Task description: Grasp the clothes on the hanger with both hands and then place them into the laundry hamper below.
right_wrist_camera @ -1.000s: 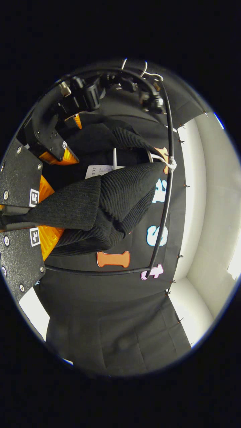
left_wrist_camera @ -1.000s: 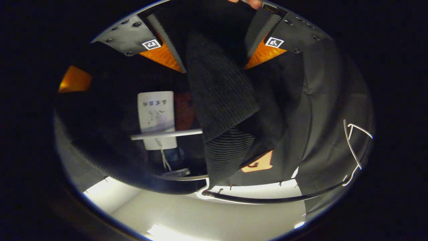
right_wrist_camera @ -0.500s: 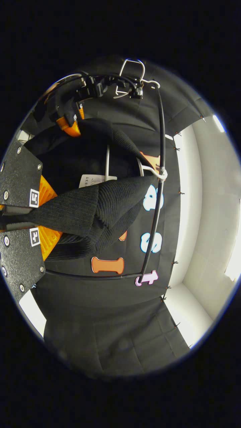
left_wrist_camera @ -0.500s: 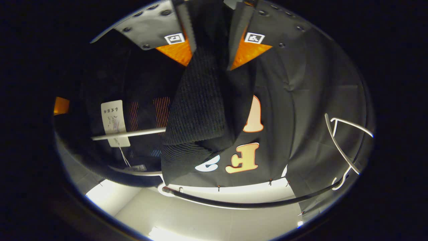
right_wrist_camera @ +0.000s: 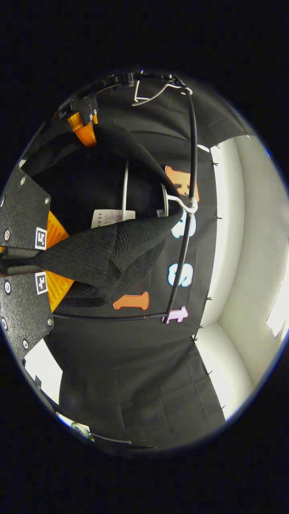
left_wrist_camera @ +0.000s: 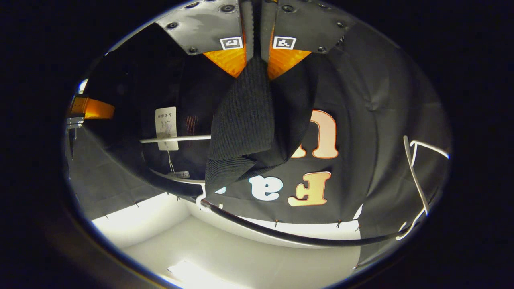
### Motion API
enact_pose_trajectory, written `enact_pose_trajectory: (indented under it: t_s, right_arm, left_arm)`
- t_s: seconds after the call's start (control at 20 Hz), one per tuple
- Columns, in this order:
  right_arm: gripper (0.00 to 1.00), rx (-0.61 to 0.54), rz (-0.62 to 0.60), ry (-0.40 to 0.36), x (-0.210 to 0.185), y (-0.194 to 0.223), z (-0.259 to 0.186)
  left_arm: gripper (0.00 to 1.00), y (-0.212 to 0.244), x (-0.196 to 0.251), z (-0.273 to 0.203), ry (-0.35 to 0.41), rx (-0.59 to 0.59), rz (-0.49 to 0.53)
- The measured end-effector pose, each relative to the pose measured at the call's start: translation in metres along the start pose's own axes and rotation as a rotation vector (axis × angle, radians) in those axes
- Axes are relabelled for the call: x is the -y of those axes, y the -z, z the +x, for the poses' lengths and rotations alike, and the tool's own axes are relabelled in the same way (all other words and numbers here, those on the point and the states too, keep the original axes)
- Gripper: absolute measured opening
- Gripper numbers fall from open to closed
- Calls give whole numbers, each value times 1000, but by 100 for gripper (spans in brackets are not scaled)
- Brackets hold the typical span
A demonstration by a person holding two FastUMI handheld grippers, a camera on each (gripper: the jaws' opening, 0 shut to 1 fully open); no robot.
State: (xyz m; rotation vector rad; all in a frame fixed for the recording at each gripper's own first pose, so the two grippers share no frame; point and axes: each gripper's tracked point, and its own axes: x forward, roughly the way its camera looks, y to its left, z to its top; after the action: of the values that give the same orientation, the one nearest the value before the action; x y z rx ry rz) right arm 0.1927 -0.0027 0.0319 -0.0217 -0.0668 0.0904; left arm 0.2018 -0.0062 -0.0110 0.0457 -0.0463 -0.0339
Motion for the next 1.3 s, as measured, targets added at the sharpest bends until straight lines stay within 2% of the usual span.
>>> enact_pose_trajectory:
  t_s: [0.1, 0.15, 0.35, 0.65, 1.0, 1.1, 1.3]
  right_arm:
    - [6, -7, -5, 34, 7, -6, -6]
    - [6, 4, 3, 52, 9, -14, -12]
    - [5, 54, -15, 118, 20, -46, -23]
    - [5, 113, -67, 171, 42, -89, -20]
    - [5, 219, -152, 198, 70, -155, -11]
    - [5, 227, -170, 196, 77, -164, -2]
    - [6, 255, -171, 187, 93, -179, 19]
  left_arm:
    - [14, 1, -4, 0, 15, -18, -7]
    - [10, -2, -7, 3, 17, -15, 3]
    - [9, -26, -34, 6, -20, 61, 52]
    - [8, -71, -77, -1, -102, 164, 100]
    - [9, -115, -104, 13, -206, 255, 178]
    - [8, -126, -110, 19, -237, 277, 189]
    - [8, -138, -117, 41, -252, 283, 170]
